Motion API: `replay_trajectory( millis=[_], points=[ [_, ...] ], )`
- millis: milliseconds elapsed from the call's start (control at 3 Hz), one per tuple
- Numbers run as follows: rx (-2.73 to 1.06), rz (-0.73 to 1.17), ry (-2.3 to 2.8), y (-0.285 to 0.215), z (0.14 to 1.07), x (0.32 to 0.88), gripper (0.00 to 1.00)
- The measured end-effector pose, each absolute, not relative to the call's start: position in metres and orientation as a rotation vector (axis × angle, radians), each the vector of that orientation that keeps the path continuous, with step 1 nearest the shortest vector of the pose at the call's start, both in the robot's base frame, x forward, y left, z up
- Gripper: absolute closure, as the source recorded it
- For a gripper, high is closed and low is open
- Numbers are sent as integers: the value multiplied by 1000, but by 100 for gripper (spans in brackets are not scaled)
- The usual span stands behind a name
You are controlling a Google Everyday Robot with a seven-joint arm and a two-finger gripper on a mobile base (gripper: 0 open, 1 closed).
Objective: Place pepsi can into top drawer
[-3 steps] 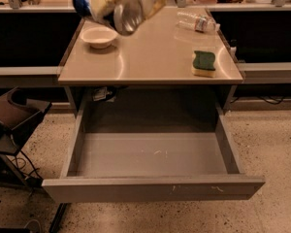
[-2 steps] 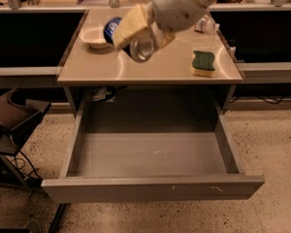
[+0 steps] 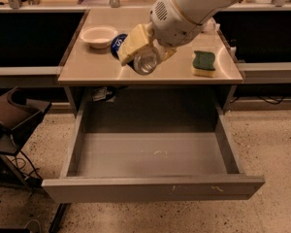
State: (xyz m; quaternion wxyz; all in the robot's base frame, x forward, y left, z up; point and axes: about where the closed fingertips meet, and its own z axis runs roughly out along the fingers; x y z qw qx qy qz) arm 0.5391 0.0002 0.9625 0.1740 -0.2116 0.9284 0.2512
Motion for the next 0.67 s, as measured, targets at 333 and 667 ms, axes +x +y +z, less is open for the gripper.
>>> replay_trajectory(
  millis=[333, 667],
  points=[
    [-547, 631, 2670, -7, 923, 543, 100],
    [-375, 445, 2739, -35, 837, 557, 100]
  ],
)
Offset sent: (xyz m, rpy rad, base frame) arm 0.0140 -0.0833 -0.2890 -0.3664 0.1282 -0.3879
